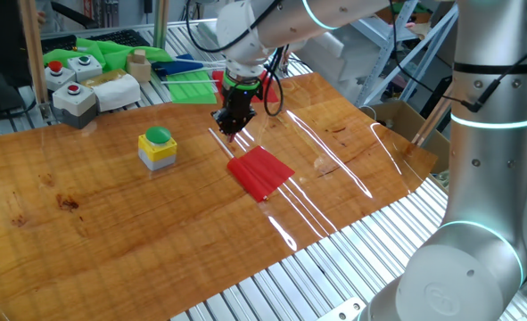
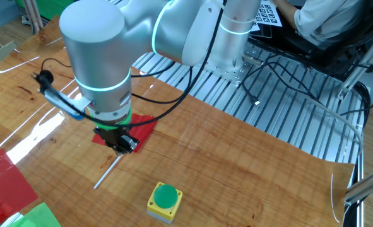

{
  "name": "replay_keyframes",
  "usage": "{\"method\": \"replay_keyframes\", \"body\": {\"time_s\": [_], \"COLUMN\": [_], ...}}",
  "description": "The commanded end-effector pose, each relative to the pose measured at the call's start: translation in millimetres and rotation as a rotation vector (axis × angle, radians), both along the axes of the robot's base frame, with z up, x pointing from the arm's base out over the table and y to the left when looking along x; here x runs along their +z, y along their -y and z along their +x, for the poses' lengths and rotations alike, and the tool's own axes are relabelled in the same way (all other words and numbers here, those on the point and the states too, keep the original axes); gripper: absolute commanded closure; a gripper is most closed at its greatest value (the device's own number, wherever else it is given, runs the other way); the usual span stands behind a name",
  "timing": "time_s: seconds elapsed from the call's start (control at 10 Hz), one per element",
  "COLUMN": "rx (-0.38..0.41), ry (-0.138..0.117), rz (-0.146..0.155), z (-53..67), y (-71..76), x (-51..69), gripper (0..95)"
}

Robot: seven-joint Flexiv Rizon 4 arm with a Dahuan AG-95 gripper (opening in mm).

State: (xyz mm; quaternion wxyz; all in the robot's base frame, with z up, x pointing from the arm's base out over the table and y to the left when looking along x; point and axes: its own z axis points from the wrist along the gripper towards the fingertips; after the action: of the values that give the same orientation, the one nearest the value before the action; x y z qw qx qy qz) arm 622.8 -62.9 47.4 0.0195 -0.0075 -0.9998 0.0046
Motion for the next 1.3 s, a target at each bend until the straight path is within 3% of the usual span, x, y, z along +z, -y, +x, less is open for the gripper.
{"method": "replay_keyframes", "body": {"time_s": [0.1,0.6,1.3], "rx": [-0.01,-0.032,-0.026], "ry": [0.011,0.006,-0.002], "rz": [-0.034,-0.047,-0.041], "z": [-0.9,10.8,19.5], "y": [-0.1,-9.2,0.3], "x": [-0.4,-19.2,-40.0], "gripper": [57.0,57.0,57.0]}}
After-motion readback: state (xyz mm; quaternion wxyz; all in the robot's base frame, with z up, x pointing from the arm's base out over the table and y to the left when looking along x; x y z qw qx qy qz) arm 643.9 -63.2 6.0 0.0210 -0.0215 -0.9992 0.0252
